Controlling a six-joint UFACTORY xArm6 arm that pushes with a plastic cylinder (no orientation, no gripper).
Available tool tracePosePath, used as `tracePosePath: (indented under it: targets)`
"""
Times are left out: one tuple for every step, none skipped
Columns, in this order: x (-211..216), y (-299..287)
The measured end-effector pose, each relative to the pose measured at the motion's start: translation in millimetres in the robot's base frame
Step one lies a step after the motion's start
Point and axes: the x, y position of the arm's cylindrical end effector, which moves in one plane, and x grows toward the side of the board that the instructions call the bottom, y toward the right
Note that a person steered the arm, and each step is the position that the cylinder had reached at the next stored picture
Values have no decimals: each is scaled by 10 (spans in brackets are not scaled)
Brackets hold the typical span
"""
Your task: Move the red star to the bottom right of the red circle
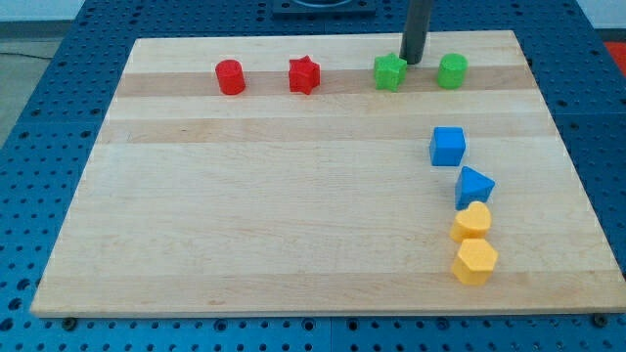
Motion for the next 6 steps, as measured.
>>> tracePosePath:
  targets:
    - [0,-419]
    - [35,-924]
    - [161,-1008]
    - [326,-1373]
    - [333,-2006]
    - [326,-2448]
